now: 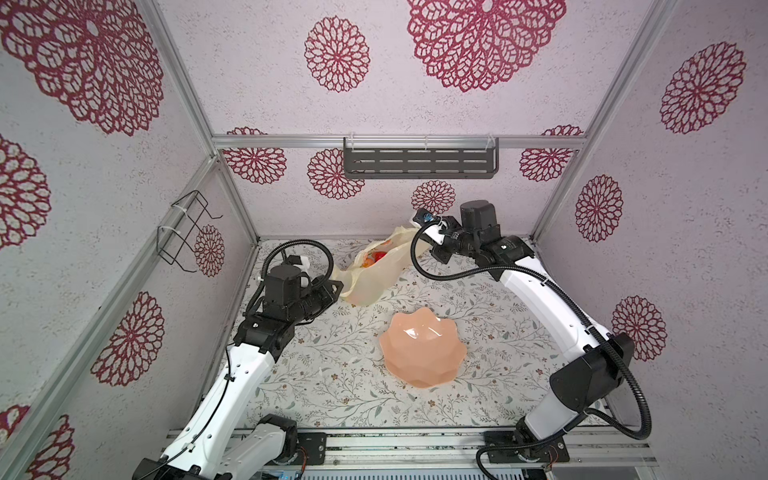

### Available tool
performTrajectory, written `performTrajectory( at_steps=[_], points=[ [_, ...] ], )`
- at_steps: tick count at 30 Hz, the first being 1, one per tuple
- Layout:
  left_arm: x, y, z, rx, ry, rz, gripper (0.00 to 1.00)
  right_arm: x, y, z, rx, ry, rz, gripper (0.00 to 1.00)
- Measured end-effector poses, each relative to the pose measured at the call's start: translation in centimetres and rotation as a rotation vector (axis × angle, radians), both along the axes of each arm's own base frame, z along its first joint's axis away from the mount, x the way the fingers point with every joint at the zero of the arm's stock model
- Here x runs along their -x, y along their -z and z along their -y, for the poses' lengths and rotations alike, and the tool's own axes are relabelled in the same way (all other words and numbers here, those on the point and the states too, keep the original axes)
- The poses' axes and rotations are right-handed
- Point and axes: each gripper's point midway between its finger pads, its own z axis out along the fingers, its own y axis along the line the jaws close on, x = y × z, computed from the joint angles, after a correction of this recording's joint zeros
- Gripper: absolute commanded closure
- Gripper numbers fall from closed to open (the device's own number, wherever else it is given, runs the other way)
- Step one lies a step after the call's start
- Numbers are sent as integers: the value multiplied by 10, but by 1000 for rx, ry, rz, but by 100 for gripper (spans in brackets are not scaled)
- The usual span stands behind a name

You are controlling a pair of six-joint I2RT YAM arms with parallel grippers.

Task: Take fruits out of the plastic bag
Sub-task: Adjust the plastic bag at the center of the board.

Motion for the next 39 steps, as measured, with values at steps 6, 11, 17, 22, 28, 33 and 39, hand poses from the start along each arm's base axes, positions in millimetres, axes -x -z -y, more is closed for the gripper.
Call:
performTrajectory(
  at_steps=[6, 11, 17, 22, 28, 33, 39],
  points=[
    [-22, -31, -5, -45, 11, 51, 100, -24, -43, 3, -90, 126, 1, 100],
    [-65, -74, -36, -76, -13, 100, 100, -61, -76, 19, -157, 290, 5, 100],
    [-95, -114, -42, -163, 56, 144, 100, -91, -80, 87, -244, 533, -73, 99],
    [-90, -135, -47, -210, 103, 186, 100, -97, -73, 135, -291, 672, -125, 97],
    [-107, -129, -57, -228, 122, 165, 100, -88, -68, 136, -324, 687, -167, 94],
    [-136, -122, -55, -254, 133, 145, 100, -87, -74, 122, -376, 645, -181, 94],
    [-148, -140, -47, -310, 141, 210, 100, -90, -87, 115, -448, 615, -170, 94]
  ],
)
